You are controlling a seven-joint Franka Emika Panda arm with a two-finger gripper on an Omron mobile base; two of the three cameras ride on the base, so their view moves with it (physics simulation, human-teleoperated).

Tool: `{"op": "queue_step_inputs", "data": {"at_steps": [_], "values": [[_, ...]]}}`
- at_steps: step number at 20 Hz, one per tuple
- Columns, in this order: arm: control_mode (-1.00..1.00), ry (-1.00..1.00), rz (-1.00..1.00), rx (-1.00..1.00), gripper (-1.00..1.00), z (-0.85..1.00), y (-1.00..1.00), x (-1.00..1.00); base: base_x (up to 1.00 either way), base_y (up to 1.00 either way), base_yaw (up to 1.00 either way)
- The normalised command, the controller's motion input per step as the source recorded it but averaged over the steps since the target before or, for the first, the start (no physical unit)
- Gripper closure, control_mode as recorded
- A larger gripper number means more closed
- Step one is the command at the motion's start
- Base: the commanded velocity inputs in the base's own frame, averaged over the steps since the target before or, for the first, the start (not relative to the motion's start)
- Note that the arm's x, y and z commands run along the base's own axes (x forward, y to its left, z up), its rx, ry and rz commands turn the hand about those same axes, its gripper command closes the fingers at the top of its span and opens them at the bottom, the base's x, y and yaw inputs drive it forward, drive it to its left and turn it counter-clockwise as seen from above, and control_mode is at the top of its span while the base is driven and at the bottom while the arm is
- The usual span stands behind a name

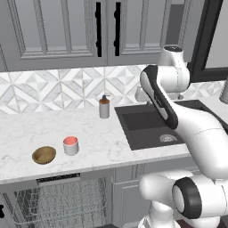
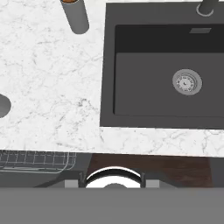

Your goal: Pick up the cup and bowl from the counter, place them in the dishwasher, and close the dishwasher door.

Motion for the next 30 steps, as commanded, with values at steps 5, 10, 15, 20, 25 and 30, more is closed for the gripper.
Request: {"op": "queue_step_inputs", "data": {"at_steps": [5,10,15,20,25,30], "values": [[-1.00,0.00,0.00,0.00,-1.00,-0.01,0.00,-0.20,0.00,0.00,0.00],[-1.00,-0.03,0.00,0.00,-1.00,-0.01,0.00,-0.64,0.00,0.00,0.00],[-1.00,0.00,0.00,0.00,-1.00,0.00,-0.01,-0.25,0.00,0.00,0.00],[1.00,0.00,0.00,0.00,-1.00,0.00,0.00,0.00,0.00,-0.15,0.00],[1.00,0.00,0.00,0.00,-1.00,0.00,0.00,0.00,-0.20,-0.36,0.11],[1.00,0.00,0.00,0.00,-1.00,0.00,0.00,0.00,-0.42,-0.55,0.37]]}}
